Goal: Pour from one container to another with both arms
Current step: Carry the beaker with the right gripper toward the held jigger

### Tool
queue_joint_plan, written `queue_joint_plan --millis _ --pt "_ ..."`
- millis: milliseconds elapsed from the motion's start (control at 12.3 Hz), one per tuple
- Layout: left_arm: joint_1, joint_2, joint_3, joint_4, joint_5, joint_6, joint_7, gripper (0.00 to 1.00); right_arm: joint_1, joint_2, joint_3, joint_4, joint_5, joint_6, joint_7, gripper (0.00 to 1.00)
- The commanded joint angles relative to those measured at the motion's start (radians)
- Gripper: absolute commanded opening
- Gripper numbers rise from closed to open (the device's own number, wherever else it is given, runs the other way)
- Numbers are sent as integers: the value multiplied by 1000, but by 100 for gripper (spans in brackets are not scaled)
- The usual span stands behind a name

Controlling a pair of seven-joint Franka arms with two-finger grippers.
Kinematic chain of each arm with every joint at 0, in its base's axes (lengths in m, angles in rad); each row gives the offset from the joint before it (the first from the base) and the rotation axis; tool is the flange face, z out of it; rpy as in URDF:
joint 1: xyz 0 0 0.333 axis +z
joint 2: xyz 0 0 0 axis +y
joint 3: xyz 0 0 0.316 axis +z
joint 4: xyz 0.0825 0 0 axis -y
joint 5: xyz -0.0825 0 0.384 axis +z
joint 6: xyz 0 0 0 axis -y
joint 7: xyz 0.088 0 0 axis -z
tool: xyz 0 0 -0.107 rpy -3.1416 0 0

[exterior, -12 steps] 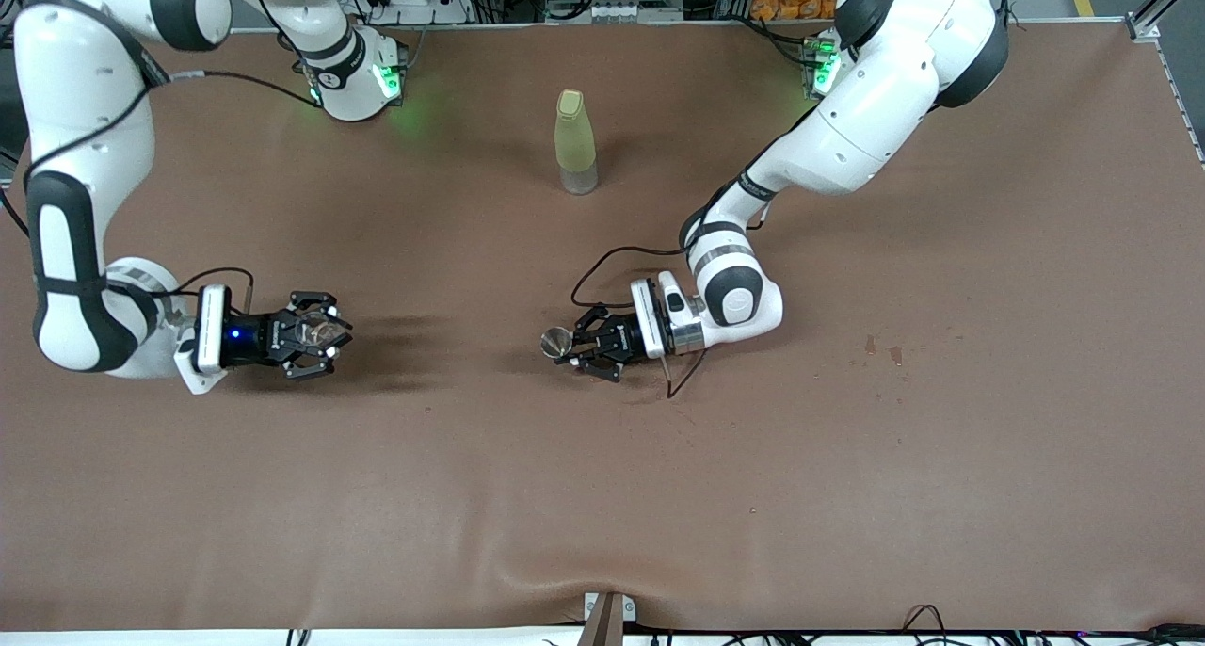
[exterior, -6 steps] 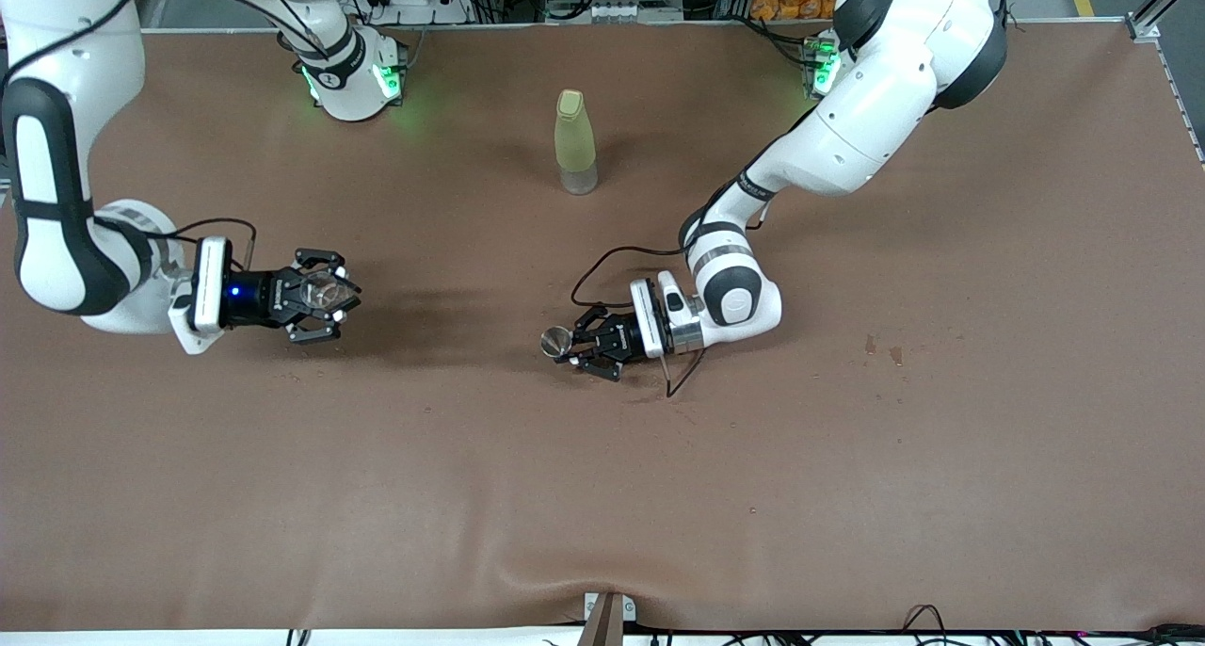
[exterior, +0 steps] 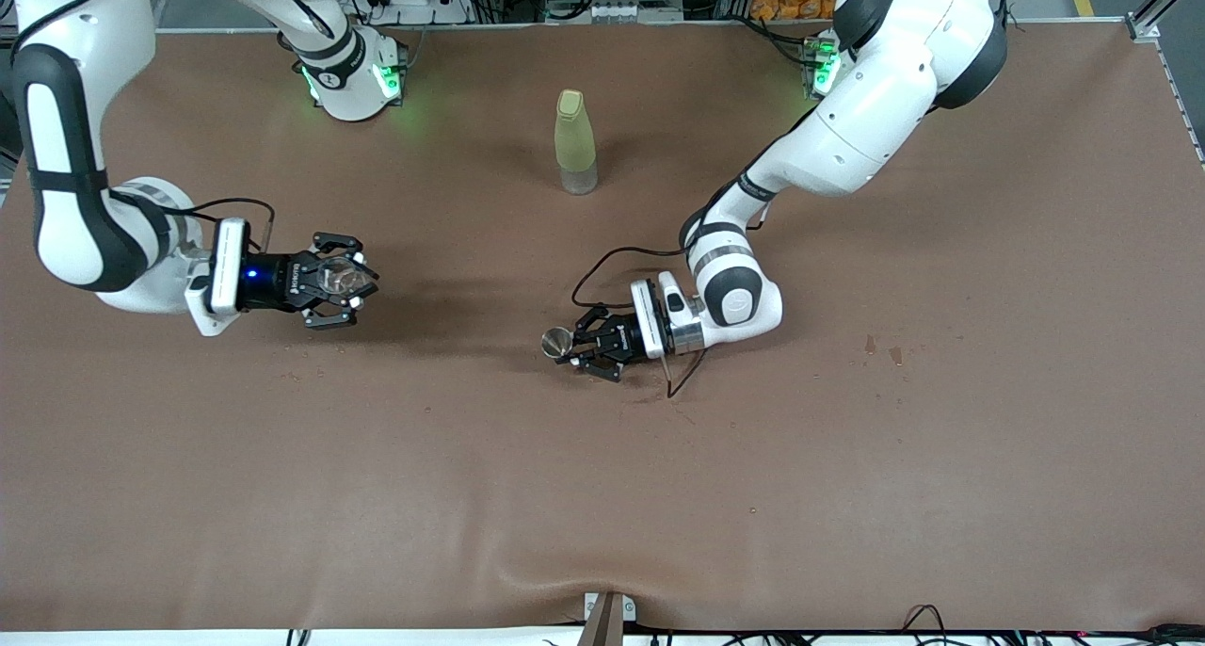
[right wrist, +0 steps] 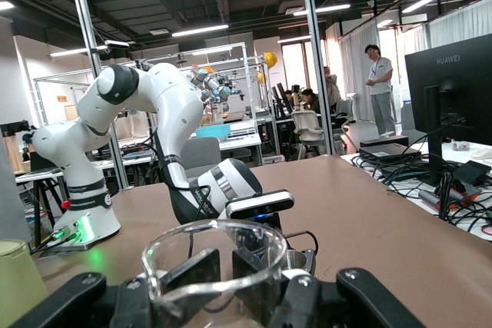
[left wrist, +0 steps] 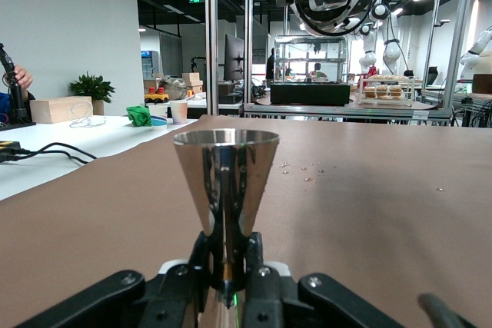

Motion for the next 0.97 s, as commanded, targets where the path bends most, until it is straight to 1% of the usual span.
queue_joint_plan --millis 0,243,649,893 --pt "-6 1 2 3 -29 -2 45 0 66 -61 -13 -71 66 54 17 0" --pt "-4 -2 2 3 -28 -2 45 0 134 -79 -13 -96 130 109 17 0" --pt "-7 -1 3 0 -20 -2 67 0 224 -70 -10 -99 223 172 15 0" --pt "-10 1 3 -2 -22 -2 68 0 251 -69 -9 -97 238 192 14 0"
